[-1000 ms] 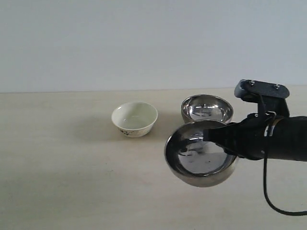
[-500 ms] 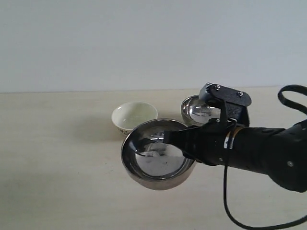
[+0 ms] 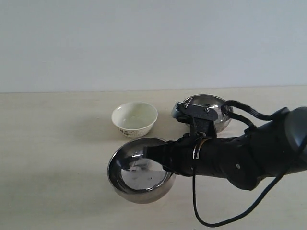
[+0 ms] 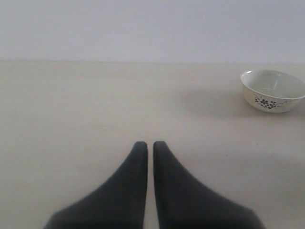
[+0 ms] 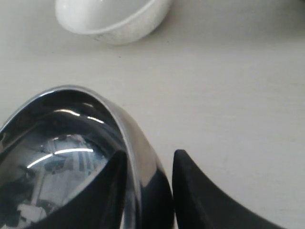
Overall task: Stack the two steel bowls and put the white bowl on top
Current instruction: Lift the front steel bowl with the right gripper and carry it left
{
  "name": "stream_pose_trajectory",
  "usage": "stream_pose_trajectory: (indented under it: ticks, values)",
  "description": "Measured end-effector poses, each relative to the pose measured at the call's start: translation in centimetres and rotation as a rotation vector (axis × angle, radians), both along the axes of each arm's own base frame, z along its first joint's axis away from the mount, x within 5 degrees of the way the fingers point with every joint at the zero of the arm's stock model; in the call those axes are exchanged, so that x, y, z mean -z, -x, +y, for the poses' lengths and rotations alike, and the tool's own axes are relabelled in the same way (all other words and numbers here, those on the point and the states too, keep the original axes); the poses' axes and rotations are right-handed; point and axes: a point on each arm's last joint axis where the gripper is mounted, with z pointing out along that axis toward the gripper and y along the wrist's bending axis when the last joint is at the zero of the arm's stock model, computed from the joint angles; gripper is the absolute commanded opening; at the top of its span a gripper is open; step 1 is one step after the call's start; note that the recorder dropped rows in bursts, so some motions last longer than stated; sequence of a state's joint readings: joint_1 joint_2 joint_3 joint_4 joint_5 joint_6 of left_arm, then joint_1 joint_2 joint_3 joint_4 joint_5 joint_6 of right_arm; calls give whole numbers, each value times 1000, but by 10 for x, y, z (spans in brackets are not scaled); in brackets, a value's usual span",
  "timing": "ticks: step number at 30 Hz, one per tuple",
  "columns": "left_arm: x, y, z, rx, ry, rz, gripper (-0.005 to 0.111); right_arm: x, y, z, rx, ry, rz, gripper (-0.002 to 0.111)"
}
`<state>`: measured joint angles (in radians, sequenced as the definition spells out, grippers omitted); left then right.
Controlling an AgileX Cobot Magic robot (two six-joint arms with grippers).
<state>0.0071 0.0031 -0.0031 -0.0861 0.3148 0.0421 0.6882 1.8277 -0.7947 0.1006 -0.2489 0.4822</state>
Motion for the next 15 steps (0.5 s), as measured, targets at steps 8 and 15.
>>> stream_pose_trajectory:
  ticks: [8, 15]
  values:
    - [0, 0, 0, 0, 0, 0, 4, 11, -1, 1, 1, 15, 17, 0]
    - [0, 0, 0, 0, 0, 0, 4, 11, -1, 1, 1, 14, 15, 0]
